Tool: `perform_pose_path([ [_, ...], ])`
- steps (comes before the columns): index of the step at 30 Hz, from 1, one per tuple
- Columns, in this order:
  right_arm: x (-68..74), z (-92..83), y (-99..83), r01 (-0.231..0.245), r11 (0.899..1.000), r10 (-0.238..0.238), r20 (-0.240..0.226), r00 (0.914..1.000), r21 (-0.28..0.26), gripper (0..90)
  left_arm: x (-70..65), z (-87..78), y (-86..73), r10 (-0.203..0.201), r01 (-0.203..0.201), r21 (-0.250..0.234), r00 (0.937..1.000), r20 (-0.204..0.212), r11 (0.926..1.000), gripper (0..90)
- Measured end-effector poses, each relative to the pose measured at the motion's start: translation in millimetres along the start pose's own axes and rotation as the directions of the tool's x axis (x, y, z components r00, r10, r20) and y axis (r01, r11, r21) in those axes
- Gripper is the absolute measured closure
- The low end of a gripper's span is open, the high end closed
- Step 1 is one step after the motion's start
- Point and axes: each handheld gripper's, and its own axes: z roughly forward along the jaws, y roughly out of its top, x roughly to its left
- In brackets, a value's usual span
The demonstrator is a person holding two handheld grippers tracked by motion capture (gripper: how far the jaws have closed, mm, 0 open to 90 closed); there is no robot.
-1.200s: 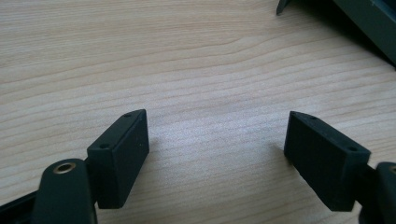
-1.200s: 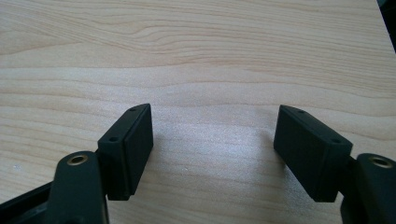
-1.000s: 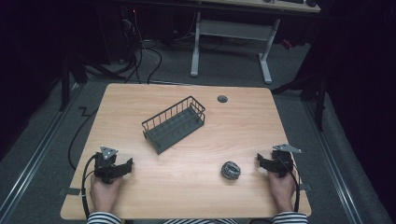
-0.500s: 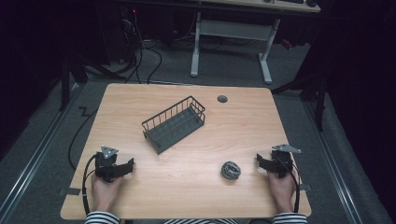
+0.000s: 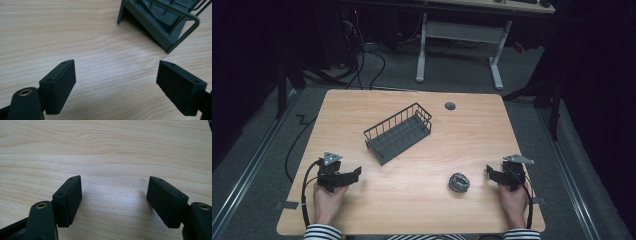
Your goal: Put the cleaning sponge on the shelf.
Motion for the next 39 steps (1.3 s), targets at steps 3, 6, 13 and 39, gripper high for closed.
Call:
perform_pose_path([
  [3, 0.0, -0.1, 0.0, 0.005, 1.000, -0.005, -0.002, 1.0000, 0.001, 28.5, -3.0, -0.3, 4.6, 0.007, -0.007, 0.000, 0.9999, 0.012, 1.0000, 16.4],
  [6, 0.0, -0.2, 0.0, 0.006, 1.000, -0.006, -0.002, 1.0000, 0.001, 28.5, -5.1, -1.1, 8.3, 0.010, -0.010, 0.001, 0.9997, 0.021, 0.9999, 16.4],
  [13, 0.3, -0.2, -0.1, 0.010, 1.000, -0.010, -0.006, 0.9999, 0.001, 28.4, -7.4, -8.1, 25.6, 0.004, -0.003, -0.023, 0.9981, 0.061, 0.9997, 16.2],
  [39, 0.8, -0.5, -0.4, 0.016, 1.000, -0.016, -0.012, 0.9998, 0.000, 28.4, -17.2, -9.3, 98.9, 0.050, -0.052, 0.023, 0.9948, 0.089, 0.9984, 17.4],
])
